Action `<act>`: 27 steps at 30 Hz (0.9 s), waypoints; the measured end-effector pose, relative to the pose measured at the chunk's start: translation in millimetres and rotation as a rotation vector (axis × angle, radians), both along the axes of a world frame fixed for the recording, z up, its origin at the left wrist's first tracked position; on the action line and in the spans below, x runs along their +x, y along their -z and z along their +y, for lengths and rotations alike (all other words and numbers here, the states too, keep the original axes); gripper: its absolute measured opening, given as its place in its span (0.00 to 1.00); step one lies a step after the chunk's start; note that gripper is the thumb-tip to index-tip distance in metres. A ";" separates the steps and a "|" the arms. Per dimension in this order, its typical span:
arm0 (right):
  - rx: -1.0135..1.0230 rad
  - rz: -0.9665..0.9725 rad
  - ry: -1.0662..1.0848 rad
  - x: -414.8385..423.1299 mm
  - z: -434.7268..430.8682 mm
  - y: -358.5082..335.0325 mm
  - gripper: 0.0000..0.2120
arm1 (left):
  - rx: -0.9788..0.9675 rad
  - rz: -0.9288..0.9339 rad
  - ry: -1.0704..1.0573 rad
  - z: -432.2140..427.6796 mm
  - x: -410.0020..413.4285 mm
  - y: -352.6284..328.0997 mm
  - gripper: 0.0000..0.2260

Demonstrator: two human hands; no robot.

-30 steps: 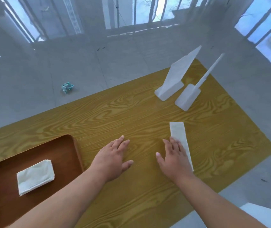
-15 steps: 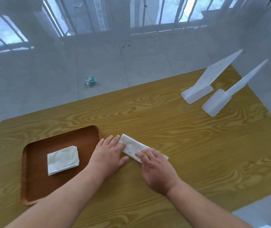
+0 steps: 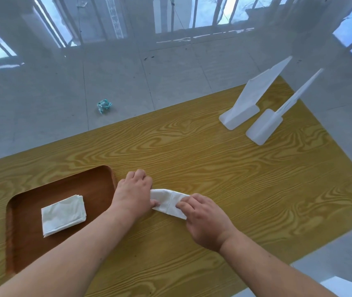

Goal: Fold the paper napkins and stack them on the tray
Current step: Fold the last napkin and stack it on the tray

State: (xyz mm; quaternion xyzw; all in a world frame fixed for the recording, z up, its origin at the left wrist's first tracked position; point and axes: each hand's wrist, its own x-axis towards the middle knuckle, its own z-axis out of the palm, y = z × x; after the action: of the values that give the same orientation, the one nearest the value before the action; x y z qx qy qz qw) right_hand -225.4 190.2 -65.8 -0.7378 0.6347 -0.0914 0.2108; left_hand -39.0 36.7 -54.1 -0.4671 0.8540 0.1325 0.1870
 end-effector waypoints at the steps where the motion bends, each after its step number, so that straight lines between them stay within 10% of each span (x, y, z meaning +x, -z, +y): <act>1: 0.022 0.016 -0.002 0.6 1.5 2.3 0.24 | 0.015 -0.001 -0.030 -1.6 -0.9 -0.5 0.22; 9: 0.147 0.046 0.098 5.9 0.7 9.1 0.31 | 0.247 0.412 -0.626 -9.0 7.4 -5.7 0.15; 19: 0.103 0.045 0.183 3.3 -1.0 -3.1 0.24 | 0.680 0.966 -0.713 17.0 -40.4 -26.4 0.17; 27: -0.135 0.012 0.405 -17.4 8.9 -3.6 0.17 | 0.216 0.343 -0.473 25.1 -26.6 -0.3 0.23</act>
State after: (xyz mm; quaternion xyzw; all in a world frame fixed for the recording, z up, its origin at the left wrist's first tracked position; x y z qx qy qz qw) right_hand -242.8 199.1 -62.2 -0.6084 0.7636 -0.1697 0.1344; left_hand -65.7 61.8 -53.8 -0.6011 0.7217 0.3392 0.0528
